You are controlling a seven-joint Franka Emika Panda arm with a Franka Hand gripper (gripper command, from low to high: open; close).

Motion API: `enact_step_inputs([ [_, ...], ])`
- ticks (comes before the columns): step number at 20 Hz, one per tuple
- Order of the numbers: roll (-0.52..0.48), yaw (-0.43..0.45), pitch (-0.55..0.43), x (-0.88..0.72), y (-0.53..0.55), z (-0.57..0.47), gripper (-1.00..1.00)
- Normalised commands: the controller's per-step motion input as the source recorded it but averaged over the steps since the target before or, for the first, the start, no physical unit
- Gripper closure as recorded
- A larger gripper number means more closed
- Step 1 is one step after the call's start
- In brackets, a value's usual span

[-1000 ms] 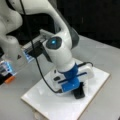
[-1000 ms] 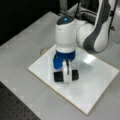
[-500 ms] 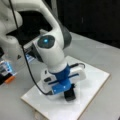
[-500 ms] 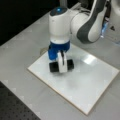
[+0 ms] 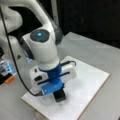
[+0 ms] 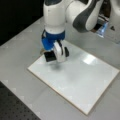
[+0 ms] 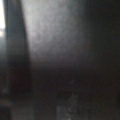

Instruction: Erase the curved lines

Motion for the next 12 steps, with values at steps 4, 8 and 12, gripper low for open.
enact_step_inputs([
  [4, -0.053, 0.519, 0.152, 0.00, -0.54, 0.11, 1.00],
  [8, -0.014, 0.442, 0.137, 0.05, -0.43, 0.11, 1.00],
  [12, 0.006, 0.318, 0.122, 0.09, -0.34, 0.07, 1.00],
])
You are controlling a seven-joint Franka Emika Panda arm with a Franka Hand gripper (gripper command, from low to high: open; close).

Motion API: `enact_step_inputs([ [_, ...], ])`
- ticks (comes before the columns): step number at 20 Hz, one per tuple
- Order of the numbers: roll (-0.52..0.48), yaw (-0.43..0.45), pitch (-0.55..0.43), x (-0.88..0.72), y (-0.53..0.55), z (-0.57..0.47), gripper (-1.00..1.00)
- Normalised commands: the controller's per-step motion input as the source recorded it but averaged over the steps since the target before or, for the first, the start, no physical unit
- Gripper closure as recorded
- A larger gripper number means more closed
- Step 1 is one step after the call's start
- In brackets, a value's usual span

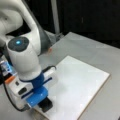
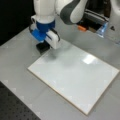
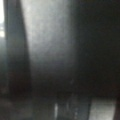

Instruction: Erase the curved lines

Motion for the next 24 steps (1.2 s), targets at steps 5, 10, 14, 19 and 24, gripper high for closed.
enact_step_inputs([
  [5, 0.038, 0.275, 0.125, 0.14, -0.33, 0.06, 1.00],
  [10, 0.072, 0.254, 0.141, 0.25, -0.35, 0.11, 1.00],
  [14, 0.115, 0.206, 0.135, 0.32, -0.35, 0.09, 1.00],
  [19, 0.167, 0.139, 0.124, 0.34, -0.31, 0.03, 1.00],
  [24, 0.219, 0.031, 0.075, 0.29, -0.22, -0.05, 1.00],
])
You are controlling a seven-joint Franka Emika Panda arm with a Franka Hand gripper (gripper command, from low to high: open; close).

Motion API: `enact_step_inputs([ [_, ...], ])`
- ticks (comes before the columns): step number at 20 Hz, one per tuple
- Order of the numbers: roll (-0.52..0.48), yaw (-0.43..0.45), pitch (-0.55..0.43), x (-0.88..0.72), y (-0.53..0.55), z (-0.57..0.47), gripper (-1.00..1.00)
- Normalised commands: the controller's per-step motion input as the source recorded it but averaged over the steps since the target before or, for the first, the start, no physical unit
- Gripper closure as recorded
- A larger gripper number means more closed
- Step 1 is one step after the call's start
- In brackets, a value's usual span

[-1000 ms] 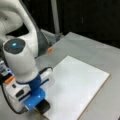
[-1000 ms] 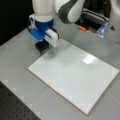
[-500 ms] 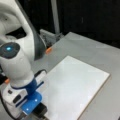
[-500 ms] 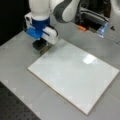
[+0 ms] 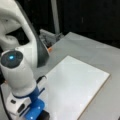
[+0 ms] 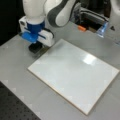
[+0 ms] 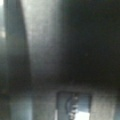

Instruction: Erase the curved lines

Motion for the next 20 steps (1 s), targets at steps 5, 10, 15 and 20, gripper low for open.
enact_step_inputs([
  [5, 0.243, -0.015, 0.064, 0.17, -0.14, 0.01, 1.00],
  [10, 0.245, -0.002, 0.081, 0.13, -0.14, 0.06, 1.00],
  [15, 0.246, 0.018, 0.077, 0.13, -0.16, 0.05, 1.00],
  [20, 0.245, 0.042, 0.061, 0.17, -0.17, 0.01, 1.00],
])
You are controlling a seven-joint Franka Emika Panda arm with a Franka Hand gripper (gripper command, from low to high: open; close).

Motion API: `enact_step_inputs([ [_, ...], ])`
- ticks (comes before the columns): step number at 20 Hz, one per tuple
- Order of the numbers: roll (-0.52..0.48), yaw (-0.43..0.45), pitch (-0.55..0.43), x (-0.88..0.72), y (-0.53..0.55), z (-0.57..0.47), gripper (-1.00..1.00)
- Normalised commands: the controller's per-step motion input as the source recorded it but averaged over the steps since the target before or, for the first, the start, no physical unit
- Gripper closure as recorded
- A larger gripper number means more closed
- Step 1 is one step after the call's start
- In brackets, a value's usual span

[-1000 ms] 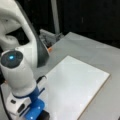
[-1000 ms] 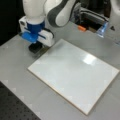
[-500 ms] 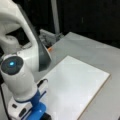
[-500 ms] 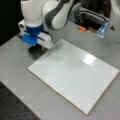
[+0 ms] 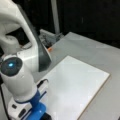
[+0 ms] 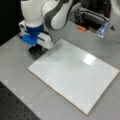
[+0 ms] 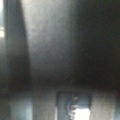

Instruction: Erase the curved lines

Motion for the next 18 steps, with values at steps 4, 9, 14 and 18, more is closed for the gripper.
enact_step_inputs([
  [4, 0.260, 0.026, 0.039, 0.19, -0.16, 0.00, 1.00],
  [9, 0.254, 0.029, 0.020, 0.17, -0.17, 0.00, 1.00],
  [14, 0.233, 0.044, 0.011, 0.18, -0.18, 0.00, 1.00],
  [18, 0.205, 0.030, 0.004, 0.17, -0.18, 0.01, 1.00],
])
